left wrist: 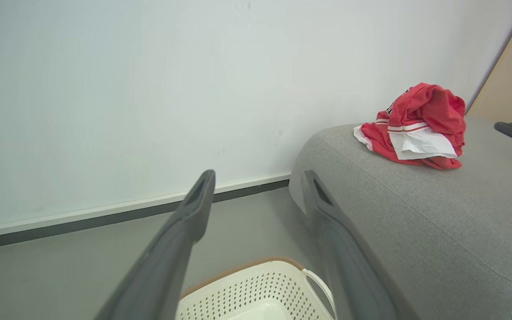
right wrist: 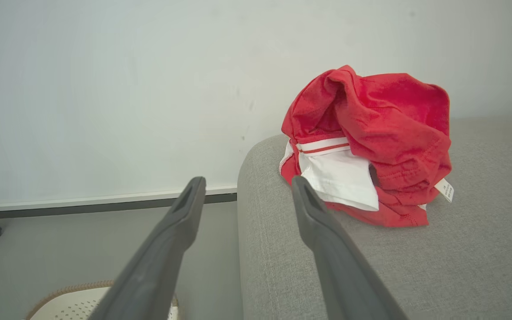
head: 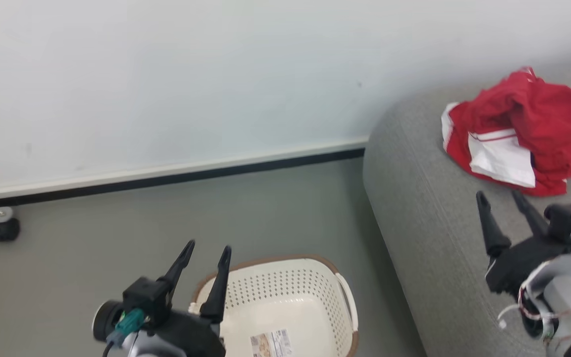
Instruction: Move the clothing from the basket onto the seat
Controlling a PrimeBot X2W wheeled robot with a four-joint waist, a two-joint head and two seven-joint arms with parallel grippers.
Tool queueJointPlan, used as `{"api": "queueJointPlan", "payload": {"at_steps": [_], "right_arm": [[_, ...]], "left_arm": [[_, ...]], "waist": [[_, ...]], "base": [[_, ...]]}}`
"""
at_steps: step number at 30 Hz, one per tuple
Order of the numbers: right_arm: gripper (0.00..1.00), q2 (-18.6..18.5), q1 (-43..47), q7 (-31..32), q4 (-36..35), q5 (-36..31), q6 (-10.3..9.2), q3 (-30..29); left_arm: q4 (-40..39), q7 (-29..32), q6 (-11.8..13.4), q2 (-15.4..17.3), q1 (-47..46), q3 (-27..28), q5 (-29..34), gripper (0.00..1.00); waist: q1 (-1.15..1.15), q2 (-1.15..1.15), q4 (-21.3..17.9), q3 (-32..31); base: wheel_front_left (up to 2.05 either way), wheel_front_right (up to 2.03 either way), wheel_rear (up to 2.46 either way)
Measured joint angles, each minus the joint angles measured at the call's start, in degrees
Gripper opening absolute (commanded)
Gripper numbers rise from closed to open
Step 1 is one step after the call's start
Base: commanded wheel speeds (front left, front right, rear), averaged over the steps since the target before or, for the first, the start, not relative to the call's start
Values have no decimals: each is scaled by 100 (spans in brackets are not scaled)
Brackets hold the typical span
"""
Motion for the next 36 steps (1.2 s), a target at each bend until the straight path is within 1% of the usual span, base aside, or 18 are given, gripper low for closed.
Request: {"api": "queueJointPlan", "payload": {"at_steps": [6,7,11,12,18,21,26,29,36], "right_arm": [[100,77,759,0,-761,-80,-192,-74],[100,77,759,0,-761,-80,-192,-74],[100,127,1099,0,-1265,-148,-254,-191],[100,129,1185,0,-1384,-160,-290,-231],[100,153,1727,0,-1969,-382,-342,-424],[100,175,1944,0,-2175,-480,-348,-530],[100,289,2329,0,-2450,-594,-349,-759],[100,438,2530,0,-2470,-811,-349,-991],[100,694,3003,0,-2624,-1002,-349,-1532]], "left_arm": [[-232,-51,186,285,516,290,0,100],[-232,-51,186,285,516,290,0,100],[-400,-101,290,450,875,565,-2,100],[-444,-101,318,471,950,608,-2,100],[-639,-119,369,544,1291,844,4,100],[-706,-119,422,561,1449,969,11,100],[-846,-143,425,604,1700,1167,55,100],[-903,-144,426,612,1886,1276,105,100],[-998,-148,471,619,2125,1433,192,100]], "waist": [[0,0,315,-323],[0,0,315,-323],[0,0,471,-480],[0,0,502,-508],[1,1,618,-587],[1,1,640,-581],[1,2,657,-566],[2,1,643,-562],[1,1,587,-584]], "base": [[0,0,0],[0,0,0],[0,0,0],[0,0,0],[0,0,0],[0,0,0],[0,0,0],[0,0,0],[0,0,0]]}}
